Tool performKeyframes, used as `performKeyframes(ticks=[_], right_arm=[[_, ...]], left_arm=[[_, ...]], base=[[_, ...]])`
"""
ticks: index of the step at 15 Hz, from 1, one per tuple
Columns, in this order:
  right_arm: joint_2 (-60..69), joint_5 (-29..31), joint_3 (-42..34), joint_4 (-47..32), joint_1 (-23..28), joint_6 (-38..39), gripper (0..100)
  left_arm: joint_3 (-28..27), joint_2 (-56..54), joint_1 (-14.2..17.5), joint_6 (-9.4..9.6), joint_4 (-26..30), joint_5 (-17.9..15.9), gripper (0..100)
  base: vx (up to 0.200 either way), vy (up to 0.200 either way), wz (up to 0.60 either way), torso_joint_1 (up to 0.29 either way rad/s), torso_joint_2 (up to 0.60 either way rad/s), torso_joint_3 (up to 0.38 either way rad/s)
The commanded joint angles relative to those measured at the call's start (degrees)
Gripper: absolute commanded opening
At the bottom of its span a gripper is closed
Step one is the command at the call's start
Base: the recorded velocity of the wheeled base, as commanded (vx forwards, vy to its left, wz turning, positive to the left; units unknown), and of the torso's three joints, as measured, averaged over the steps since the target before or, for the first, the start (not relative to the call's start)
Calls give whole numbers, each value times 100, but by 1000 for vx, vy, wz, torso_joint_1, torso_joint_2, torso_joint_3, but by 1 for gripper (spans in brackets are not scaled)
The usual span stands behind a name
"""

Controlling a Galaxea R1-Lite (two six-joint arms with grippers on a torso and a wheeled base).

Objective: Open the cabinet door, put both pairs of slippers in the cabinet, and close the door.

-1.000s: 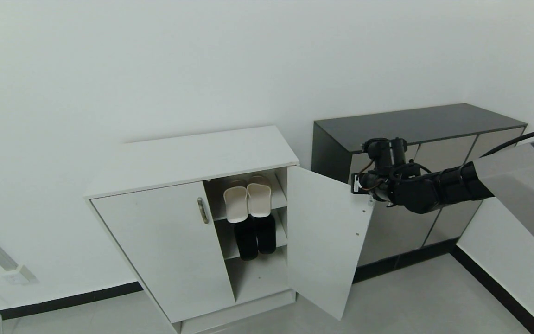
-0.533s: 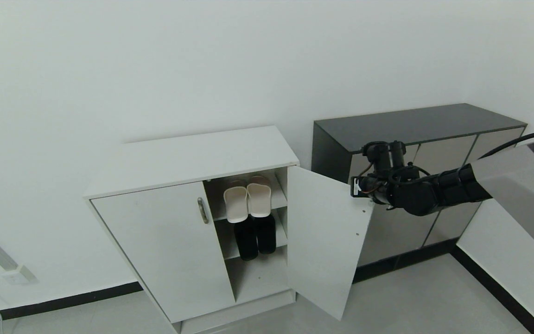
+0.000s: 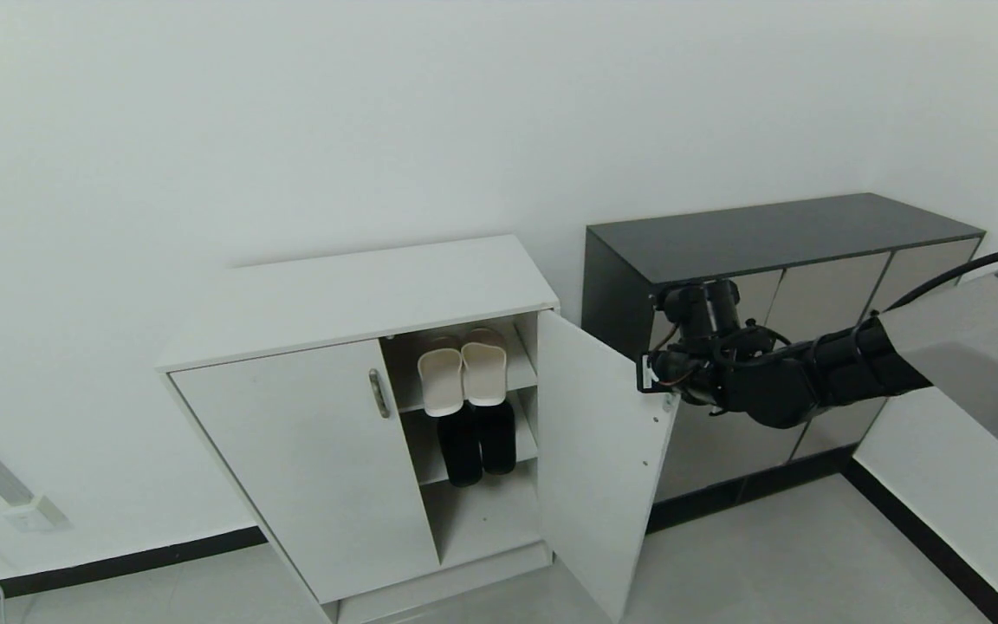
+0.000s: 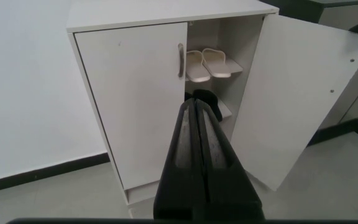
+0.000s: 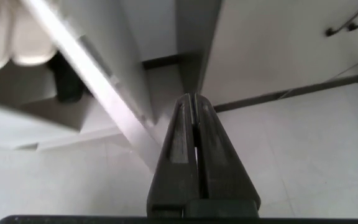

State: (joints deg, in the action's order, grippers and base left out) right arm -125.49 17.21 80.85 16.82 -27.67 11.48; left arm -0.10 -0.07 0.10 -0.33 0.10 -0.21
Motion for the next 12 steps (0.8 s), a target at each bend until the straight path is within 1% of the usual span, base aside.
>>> performKeyframes(ticks=[1, 2, 3, 5, 8, 12], right_arm=[[376, 28, -377, 93, -493, 82, 0], [438, 28, -456, 128, -617, 117, 0], [534, 28, -597, 146, -915, 205, 0], [622, 28, -640, 146, -1153, 275, 0], [798, 37, -720, 163, -1241, 319, 0], [965, 45, -1291, 840, -1241, -67, 0]], left_arm=[[1, 7, -1, -2, -1, 3, 0], [1, 7, -1, -11, -1, 3, 0], [1, 7, -1, -11, -1, 3, 0], [1, 7, -1, -11, -1, 3, 0], [1, 7, -1, -11, -1, 3, 0], [1, 7, -1, -11, -1, 3, 0]], base=[[0, 0, 0, 0, 0, 0], [0, 0, 0, 0, 0, 0], [0, 0, 0, 0, 0, 0], [0, 0, 0, 0, 0, 0], [0, 0, 0, 0, 0, 0], [0, 0, 0, 0, 0, 0]])
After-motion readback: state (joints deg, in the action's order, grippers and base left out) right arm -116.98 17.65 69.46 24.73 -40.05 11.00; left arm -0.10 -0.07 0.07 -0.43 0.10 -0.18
